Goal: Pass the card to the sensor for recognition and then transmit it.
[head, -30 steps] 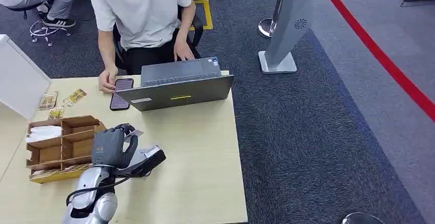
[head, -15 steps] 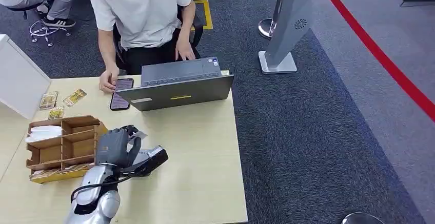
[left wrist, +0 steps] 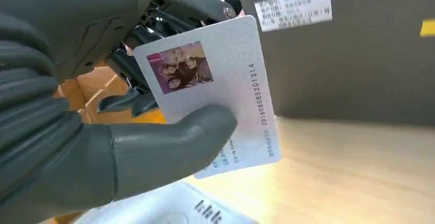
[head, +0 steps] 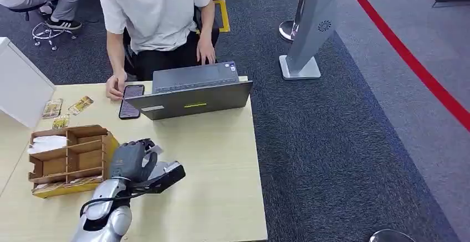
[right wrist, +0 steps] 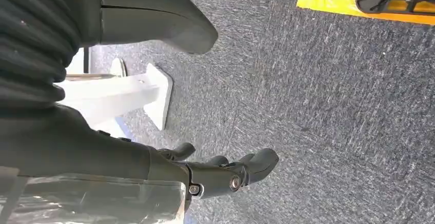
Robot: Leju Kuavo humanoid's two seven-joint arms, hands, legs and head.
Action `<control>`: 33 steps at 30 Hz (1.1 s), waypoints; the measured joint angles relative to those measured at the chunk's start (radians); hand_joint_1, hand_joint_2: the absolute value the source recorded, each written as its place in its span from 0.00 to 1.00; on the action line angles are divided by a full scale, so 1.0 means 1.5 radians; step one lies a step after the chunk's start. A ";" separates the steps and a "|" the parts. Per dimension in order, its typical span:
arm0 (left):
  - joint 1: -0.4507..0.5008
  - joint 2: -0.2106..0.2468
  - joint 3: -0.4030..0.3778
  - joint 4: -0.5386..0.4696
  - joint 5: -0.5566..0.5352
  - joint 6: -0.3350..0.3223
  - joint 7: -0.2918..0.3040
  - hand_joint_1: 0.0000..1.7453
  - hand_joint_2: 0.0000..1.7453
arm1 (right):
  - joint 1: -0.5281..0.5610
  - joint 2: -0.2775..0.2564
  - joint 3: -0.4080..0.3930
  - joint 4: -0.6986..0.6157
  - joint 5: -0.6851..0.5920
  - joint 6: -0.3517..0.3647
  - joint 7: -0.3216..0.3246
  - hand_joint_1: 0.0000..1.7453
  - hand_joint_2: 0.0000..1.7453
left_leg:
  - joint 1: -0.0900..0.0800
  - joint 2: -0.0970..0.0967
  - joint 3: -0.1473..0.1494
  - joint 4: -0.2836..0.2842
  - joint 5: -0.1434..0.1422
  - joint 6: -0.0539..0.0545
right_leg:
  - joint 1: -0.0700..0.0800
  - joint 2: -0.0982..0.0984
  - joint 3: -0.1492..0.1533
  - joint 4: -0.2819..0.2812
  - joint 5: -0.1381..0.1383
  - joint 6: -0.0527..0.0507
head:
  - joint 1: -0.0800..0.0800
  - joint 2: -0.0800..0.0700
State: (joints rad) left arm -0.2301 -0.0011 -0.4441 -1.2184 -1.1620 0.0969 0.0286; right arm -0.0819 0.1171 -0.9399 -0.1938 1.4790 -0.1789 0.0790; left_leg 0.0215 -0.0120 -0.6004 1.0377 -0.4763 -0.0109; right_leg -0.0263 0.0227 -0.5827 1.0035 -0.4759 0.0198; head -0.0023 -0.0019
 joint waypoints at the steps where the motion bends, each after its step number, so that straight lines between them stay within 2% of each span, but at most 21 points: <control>1: -0.001 0.003 -0.004 0.003 0.002 -0.006 0.002 1.00 1.00 | 0.000 0.000 0.001 0.000 0.001 0.001 0.001 0.00 1.00 | 0.000 0.000 0.000 0.000 0.000 0.000 | 0.000 0.000 0.000 0.000 0.000 0.000 | 0.000 0.000; 6: -0.012 0.015 -0.017 0.019 0.010 -0.028 0.009 1.00 1.00 | 0.000 0.000 0.005 0.000 0.010 0.001 0.002 0.00 1.00 | 0.000 0.000 0.000 0.000 0.000 0.000 | 0.000 0.000 0.000 0.000 0.000 0.000 | 0.000 0.000; 14: -0.019 0.035 -0.039 0.035 0.019 -0.031 0.007 1.00 1.00 | 0.000 -0.001 0.007 0.000 0.004 0.000 0.007 0.00 1.00 | 0.000 0.000 0.000 0.000 0.000 0.000 | 0.000 0.000 0.000 0.000 0.000 0.000 | 0.000 0.000; 23: 0.079 0.101 -0.044 -0.082 0.018 -0.009 0.004 1.00 1.00 | 0.005 -0.002 0.007 0.000 -0.013 -0.001 0.009 0.00 1.00 | 0.000 0.000 0.000 0.000 -0.001 -0.001 | 0.000 0.000 0.000 0.000 -0.002 -0.001 | 0.000 0.000; 33: 0.122 0.127 -0.044 -0.147 0.013 -0.001 0.000 1.00 1.00 | 0.005 -0.003 0.007 0.000 -0.013 -0.001 0.009 0.00 1.00 | 0.000 0.000 0.000 0.000 -0.001 -0.001 | 0.000 0.000 0.000 0.000 -0.002 -0.001 | 0.000 0.000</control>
State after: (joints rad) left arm -0.0467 0.1892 -0.5100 -1.4393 -1.1429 0.0950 0.0290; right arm -0.0745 0.1122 -0.9300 -0.1938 1.4599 -0.1797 0.0931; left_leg 0.0216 -0.0121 -0.6005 1.0372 -0.4773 -0.0116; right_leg -0.0262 0.0223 -0.5823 1.0036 -0.4781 0.0186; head -0.0019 -0.0019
